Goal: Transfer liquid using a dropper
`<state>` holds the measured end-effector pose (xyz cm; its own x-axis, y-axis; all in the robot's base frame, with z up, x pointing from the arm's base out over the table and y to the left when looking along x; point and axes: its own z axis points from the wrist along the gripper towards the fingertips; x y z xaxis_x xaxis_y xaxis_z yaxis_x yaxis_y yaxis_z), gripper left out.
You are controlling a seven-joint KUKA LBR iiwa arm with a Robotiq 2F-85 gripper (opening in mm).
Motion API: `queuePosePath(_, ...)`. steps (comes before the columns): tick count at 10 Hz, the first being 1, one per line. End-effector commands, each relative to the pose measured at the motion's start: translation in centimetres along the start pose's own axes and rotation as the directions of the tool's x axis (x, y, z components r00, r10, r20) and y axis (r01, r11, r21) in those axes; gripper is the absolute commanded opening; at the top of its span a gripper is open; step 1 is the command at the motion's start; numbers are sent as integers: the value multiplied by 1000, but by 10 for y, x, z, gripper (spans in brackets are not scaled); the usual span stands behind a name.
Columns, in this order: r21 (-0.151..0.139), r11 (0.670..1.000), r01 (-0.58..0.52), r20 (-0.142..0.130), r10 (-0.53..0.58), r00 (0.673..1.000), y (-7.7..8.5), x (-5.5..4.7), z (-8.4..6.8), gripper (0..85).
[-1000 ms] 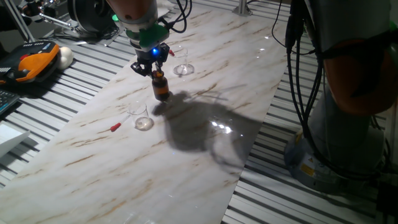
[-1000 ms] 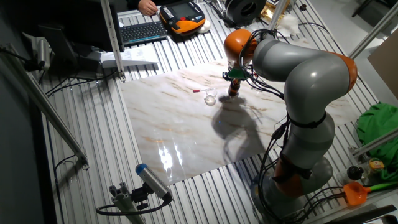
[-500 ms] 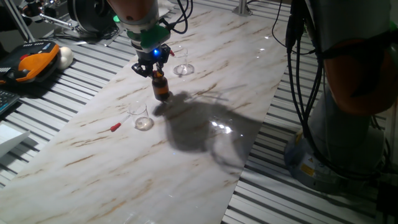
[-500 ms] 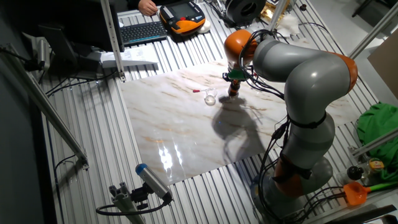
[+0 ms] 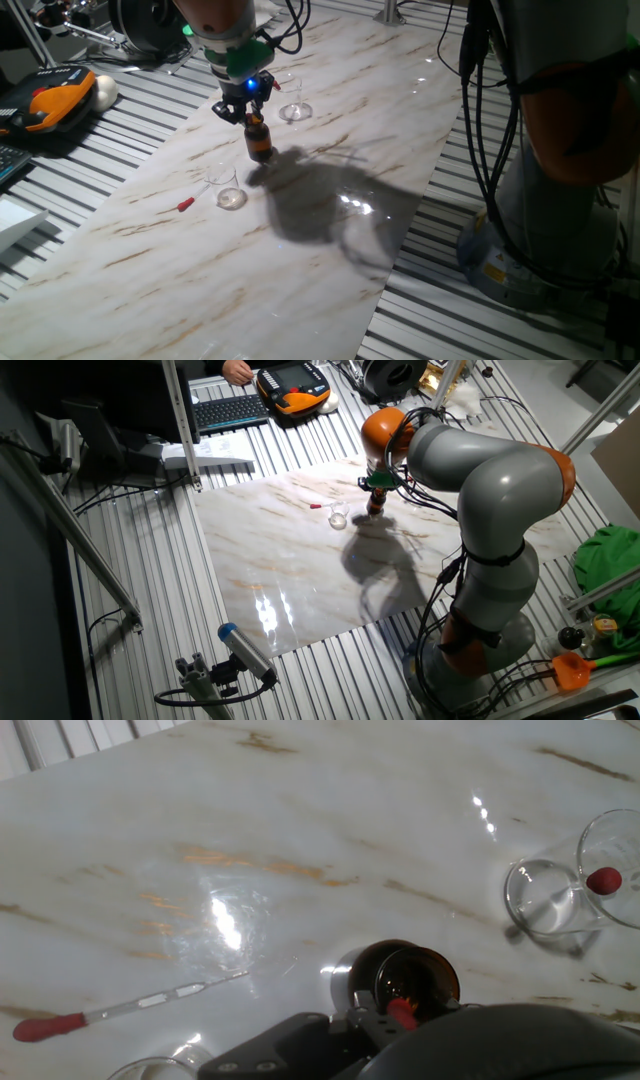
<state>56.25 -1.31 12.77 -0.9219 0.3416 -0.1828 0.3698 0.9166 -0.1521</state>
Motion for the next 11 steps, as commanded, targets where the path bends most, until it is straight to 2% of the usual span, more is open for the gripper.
queuePosePath(1,-1,1000,1,0,-1,1000,0,0,0,340)
queuePosePath(2,0,1000,4,-2,-4,1000,0,0,0,170)
queuePosePath(11,-1,1000,13,-7,-13,1000,0,0,-1,170)
